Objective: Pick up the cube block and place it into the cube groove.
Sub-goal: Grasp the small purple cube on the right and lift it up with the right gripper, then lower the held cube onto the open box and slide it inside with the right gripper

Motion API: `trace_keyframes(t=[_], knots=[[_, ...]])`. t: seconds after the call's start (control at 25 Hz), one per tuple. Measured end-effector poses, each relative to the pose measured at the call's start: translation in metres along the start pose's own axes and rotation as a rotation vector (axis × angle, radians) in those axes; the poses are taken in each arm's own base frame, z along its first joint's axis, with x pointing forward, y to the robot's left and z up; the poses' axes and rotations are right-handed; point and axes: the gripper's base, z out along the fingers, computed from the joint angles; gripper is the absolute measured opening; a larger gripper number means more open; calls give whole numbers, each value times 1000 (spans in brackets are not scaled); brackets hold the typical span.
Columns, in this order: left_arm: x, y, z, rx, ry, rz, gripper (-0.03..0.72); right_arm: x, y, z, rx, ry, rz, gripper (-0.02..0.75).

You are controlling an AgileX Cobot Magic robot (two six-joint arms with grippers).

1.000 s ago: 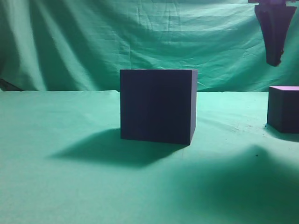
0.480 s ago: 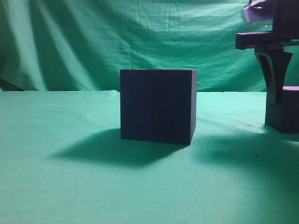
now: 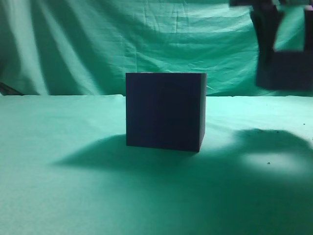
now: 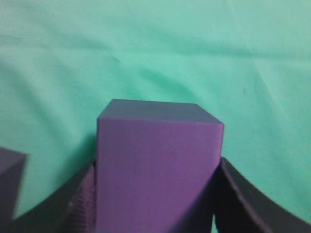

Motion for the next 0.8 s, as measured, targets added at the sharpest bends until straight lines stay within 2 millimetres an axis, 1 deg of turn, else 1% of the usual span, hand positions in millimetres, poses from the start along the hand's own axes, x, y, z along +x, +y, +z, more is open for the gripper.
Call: trace_keyframes(t=[0.08, 0.16, 0.2, 0.28, 0.4, 0.52, 0.64, 0.8], knots=[[0, 0, 0, 0, 0, 0, 0, -3, 12, -26, -20, -43, -40, 421], [0, 0, 0, 0, 0, 0, 0, 1, 30, -48, -39, -65, -87, 421], [0, 0, 0, 0, 0, 0, 0, 5, 41, -57, -47, -65, -114, 421], [0, 0, 0, 0, 0, 0, 0, 16, 64, -67, -65, -63, -176, 421], [0, 0, 0, 0, 0, 0, 0, 33, 91, -74, -97, -60, -242, 421], [0, 0, 0, 0, 0, 0, 0, 42, 106, -77, -128, -68, -221, 421], [0, 0, 0, 0, 0, 0, 0, 44, 113, -80, -158, -86, -155, 421], [0, 0, 0, 0, 0, 0, 0, 45, 115, -80, -172, -77, -108, 421]])
